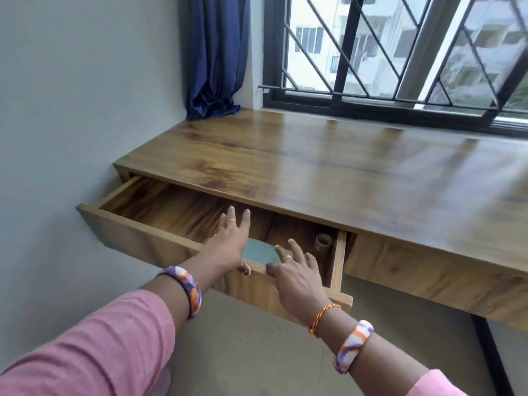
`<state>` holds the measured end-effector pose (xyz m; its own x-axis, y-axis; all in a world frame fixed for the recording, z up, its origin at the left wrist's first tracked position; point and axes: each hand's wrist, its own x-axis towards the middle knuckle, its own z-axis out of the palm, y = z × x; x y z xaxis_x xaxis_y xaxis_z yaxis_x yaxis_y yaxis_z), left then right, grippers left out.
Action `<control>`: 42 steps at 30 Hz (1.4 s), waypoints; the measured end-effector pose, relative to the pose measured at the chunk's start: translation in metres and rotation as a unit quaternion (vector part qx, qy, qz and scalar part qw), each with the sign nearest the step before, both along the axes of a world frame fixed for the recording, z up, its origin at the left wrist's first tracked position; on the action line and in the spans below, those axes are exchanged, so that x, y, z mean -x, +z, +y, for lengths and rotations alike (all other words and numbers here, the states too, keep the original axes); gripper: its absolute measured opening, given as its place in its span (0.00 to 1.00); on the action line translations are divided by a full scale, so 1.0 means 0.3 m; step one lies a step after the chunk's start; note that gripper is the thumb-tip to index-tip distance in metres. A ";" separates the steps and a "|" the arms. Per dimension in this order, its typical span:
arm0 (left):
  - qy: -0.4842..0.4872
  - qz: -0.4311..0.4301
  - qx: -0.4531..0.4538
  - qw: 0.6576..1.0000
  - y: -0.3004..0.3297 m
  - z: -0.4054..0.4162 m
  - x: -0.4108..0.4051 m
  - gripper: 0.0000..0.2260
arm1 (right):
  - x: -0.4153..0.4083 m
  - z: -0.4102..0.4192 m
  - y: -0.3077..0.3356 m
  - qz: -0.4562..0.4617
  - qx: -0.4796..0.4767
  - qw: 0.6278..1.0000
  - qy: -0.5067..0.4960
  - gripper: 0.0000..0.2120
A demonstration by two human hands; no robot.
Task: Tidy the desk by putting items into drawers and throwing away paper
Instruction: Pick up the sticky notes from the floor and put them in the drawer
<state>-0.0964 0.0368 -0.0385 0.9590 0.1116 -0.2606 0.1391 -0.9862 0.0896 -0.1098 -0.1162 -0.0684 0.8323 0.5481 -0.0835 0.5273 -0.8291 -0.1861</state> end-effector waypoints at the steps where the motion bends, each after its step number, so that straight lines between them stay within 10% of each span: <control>1: 0.005 0.007 -0.017 1.000 0.001 0.000 -0.036 0.57 | -0.019 -0.001 0.001 0.007 0.003 1.000 -0.005 0.22; 8: -0.110 0.029 -0.148 0.982 0.028 -0.033 -0.241 0.61 | -0.148 -0.019 -0.024 0.006 -0.029 0.999 -0.043 0.29; 17: -0.210 -0.047 -0.161 0.963 0.057 -0.034 -0.348 0.27 | -0.286 -0.043 -0.072 -0.131 -0.017 0.984 -0.117 0.45; 28: -0.196 -0.104 -0.183 0.958 0.041 -0.063 -0.408 0.21 | -0.455 -0.050 -0.083 -0.306 -0.059 0.950 -0.024 0.24; 36: -0.176 -0.043 -0.124 0.976 0.166 -0.114 -0.463 0.18 | -0.478 -0.132 0.080 -0.082 -0.185 0.976 -0.078 0.02; 39: -0.191 -0.208 -0.038 0.959 0.323 -0.197 -0.498 0.16 | -0.503 -0.214 0.261 -0.271 -0.272 0.918 -0.099 0.05; 42: -0.244 -0.510 0.062 0.822 0.483 -0.313 -0.561 0.16 | -0.566 -0.275 0.490 -0.458 -0.288 0.832 -0.123 0.11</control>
